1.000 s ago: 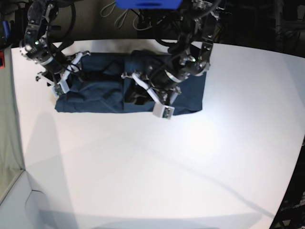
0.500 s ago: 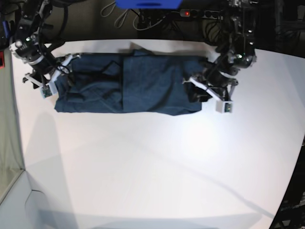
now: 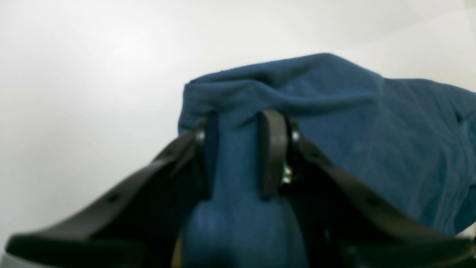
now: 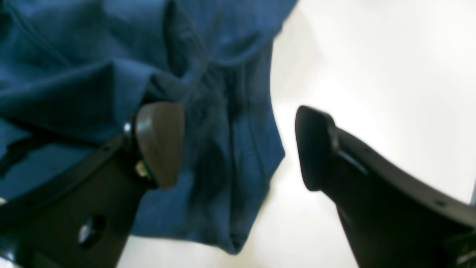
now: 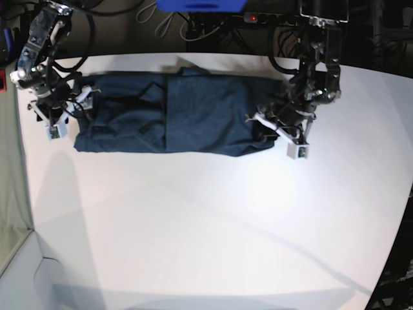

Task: Layout the t-shirt on the table in an organized manner, then fold the t-shirt properly
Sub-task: 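Hold the strip with both grippers and adjust the grasps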

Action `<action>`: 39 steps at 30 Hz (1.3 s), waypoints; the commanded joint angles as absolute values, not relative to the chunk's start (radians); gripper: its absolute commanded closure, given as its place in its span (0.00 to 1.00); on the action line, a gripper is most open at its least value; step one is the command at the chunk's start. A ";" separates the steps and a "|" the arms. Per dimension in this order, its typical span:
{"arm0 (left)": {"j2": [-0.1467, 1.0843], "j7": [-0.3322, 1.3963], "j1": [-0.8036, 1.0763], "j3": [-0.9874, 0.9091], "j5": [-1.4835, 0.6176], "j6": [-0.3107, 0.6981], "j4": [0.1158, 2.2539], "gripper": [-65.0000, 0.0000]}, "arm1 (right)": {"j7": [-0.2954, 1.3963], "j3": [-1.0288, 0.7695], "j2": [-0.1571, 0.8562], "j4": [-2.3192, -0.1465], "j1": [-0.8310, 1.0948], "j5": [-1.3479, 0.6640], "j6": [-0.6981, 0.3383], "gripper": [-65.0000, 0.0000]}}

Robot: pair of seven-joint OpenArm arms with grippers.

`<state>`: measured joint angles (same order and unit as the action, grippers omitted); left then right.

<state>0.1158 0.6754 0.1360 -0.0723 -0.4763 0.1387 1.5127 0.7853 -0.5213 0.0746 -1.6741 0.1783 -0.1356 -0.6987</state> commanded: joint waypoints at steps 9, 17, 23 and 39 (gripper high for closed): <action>0.119 0.687 0.140 -0.073 -0.475 0.139 1.520 0.71 | 0.768 -0.519 0.079 -1.557 0.140 -0.148 -0.698 0.28; 0.117 0.687 0.153 -0.073 -0.476 0.139 1.521 0.71 | 0.768 -0.526 0.061 -1.547 0.140 -0.151 -0.698 0.28; 0.117 0.687 0.153 -0.073 -0.476 0.139 1.521 0.71 | 0.779 -0.527 0.090 -1.547 0.111 -0.150 -0.698 0.28; 0.117 0.687 0.160 -0.073 -0.476 0.139 1.520 0.71 | 0.854 -0.519 0.019 -1.547 0.104 -0.151 -0.698 0.35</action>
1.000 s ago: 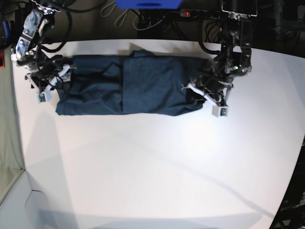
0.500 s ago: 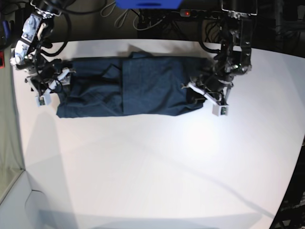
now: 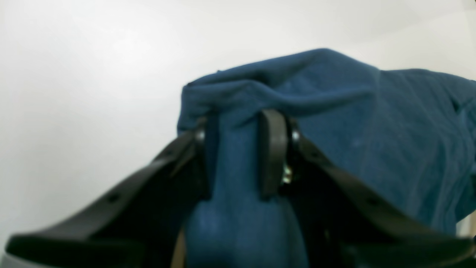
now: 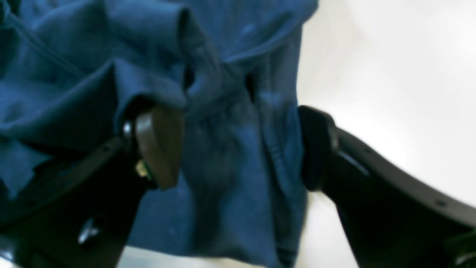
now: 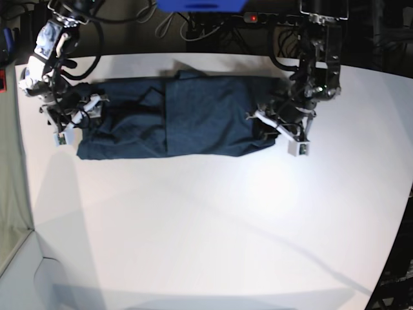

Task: Layout the t-shirt on the table in an organized manner, then fold the t-shirt properly
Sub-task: 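Hold the strip with both grippers and adjust the grasps, then lift the strip end with the right gripper and fold it toward the left gripper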

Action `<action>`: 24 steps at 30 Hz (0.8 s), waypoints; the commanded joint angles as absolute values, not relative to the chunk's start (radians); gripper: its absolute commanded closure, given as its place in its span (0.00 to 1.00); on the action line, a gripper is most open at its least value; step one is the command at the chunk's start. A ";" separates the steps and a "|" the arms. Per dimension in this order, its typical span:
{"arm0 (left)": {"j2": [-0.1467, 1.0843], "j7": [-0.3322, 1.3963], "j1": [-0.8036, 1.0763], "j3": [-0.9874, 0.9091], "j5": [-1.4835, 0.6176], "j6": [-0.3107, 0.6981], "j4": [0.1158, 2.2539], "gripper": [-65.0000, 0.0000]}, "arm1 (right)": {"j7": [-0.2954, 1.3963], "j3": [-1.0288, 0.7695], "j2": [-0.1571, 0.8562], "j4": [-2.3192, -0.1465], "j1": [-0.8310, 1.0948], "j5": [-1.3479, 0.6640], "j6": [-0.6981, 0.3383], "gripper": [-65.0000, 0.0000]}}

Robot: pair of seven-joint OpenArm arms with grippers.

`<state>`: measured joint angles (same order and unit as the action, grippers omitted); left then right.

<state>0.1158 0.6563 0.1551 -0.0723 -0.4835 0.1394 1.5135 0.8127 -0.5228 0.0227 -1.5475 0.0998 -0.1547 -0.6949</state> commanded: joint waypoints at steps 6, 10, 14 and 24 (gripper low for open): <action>0.117 0.687 0.165 -0.074 -0.476 0.139 1.520 0.71 | 0.854 -0.461 0.012 -1.538 0.097 -0.151 -0.698 0.67; 0.117 0.687 0.166 -0.074 -0.476 0.139 1.520 0.71 | 0.854 -0.421 0.010 -1.544 0.099 -0.151 -0.698 0.94; 0.117 0.687 0.166 -0.074 -0.476 0.139 1.520 0.71 | 0.855 -0.421 0.007 -1.577 0.101 -0.154 -0.698 1.00; 0.117 0.687 0.166 -0.081 -0.475 0.139 1.520 0.71 | 0.898 -0.386 -0.018 -1.888 0.117 -0.298 -0.698 1.00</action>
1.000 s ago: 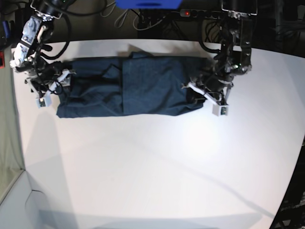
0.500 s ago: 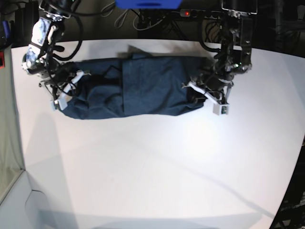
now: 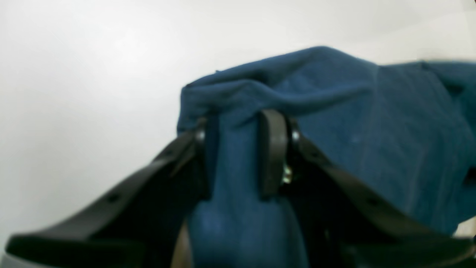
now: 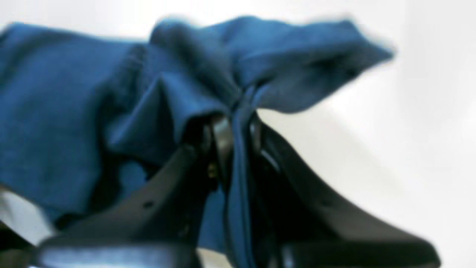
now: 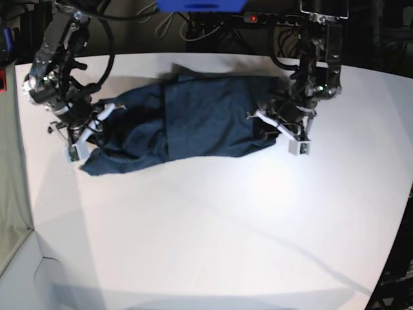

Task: Layout the t-shirt on the table in an organized manner, then fold the t-shirt properly
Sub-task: 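Lift the strip end with the right gripper and fold it toward the left gripper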

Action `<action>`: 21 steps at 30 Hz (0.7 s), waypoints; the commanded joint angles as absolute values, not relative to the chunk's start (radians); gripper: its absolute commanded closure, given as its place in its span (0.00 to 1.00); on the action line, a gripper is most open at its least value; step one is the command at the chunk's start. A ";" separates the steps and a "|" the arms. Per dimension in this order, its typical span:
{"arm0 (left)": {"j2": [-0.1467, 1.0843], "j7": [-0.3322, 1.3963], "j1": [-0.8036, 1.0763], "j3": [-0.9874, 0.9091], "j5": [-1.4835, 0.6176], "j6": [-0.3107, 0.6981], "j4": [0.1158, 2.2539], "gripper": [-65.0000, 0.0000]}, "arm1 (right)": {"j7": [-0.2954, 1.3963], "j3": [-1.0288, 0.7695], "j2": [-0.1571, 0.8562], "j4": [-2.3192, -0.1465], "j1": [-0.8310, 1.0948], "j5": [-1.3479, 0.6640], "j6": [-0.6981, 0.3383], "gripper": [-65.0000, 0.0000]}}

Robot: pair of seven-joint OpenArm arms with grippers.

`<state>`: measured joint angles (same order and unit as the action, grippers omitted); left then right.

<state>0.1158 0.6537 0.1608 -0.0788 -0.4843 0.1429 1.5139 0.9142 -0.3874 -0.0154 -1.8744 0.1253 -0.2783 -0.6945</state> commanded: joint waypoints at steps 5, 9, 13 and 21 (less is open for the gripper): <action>0.119 0.687 0.166 -0.081 -0.475 0.139 1.520 0.71 | 0.932 -0.239 -0.021 -1.997 0.130 -0.349 -0.698 1.00; 0.119 0.687 0.162 -0.082 -0.475 0.139 1.520 0.71 | 0.929 -0.087 -0.021 -2.009 0.154 -0.394 -0.698 1.00; 0.120 0.687 0.159 -0.082 -0.479 0.139 1.520 0.71 | 0.928 0.071 -0.022 -2.009 0.151 -0.398 -0.698 1.00; 0.122 0.691 0.160 -0.084 -0.483 0.139 1.529 0.71 | 0.926 0.312 -0.094 -1.982 0.094 -0.390 -0.698 1.00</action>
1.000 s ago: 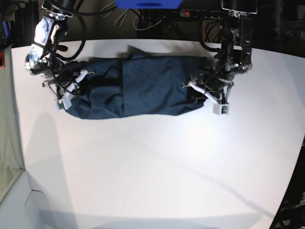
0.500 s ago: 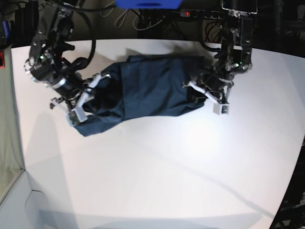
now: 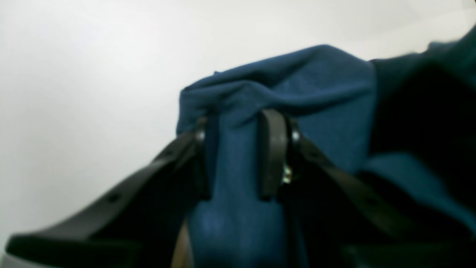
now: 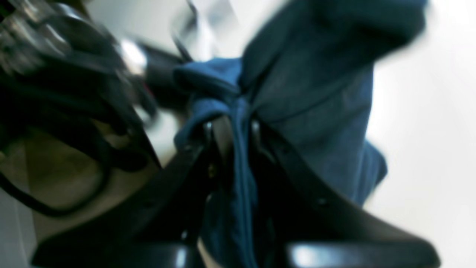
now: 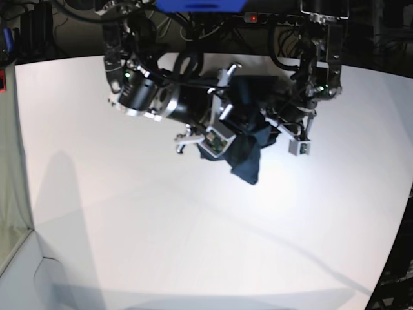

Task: Layout the t-shirt on the table in an organized manner, then fold the t-shirt properly
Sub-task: 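Lift the strip end with the right gripper and fold it toward the left gripper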

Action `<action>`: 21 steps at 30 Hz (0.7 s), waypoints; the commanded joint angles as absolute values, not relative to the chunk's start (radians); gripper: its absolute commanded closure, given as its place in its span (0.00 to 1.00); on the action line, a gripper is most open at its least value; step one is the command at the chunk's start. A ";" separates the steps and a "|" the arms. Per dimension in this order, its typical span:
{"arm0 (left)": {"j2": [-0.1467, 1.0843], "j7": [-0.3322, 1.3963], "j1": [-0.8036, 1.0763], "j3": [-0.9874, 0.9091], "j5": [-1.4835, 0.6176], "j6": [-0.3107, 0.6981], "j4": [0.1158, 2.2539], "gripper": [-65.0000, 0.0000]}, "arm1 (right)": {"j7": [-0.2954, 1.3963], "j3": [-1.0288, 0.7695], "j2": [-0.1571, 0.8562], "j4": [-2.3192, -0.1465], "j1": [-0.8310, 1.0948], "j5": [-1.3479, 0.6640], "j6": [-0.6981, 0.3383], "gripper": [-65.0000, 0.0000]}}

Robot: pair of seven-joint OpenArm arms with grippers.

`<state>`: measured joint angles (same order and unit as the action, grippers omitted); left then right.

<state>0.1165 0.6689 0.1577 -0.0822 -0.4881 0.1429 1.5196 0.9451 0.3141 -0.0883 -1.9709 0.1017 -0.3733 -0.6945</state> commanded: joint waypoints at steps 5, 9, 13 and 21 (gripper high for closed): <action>0.125 0.696 0.166 -0.099 -0.483 0.139 1.601 0.71 | 0.926 0.357 -0.091 -1.890 0.022 -0.390 -0.698 1.00; 0.124 0.697 0.183 -0.134 -0.483 0.131 1.661 0.69 | 0.926 0.355 -0.068 -1.837 -0.012 -0.390 -0.698 1.00; 0.127 0.697 0.196 -0.162 -0.476 0.131 1.684 0.58 | 0.926 0.357 -0.027 -1.836 -0.016 -0.390 -0.698 1.00; 0.127 0.697 0.211 -0.226 -0.483 0.139 1.689 0.52 | 0.928 0.358 0.050 -1.840 -0.015 -0.390 -0.698 1.00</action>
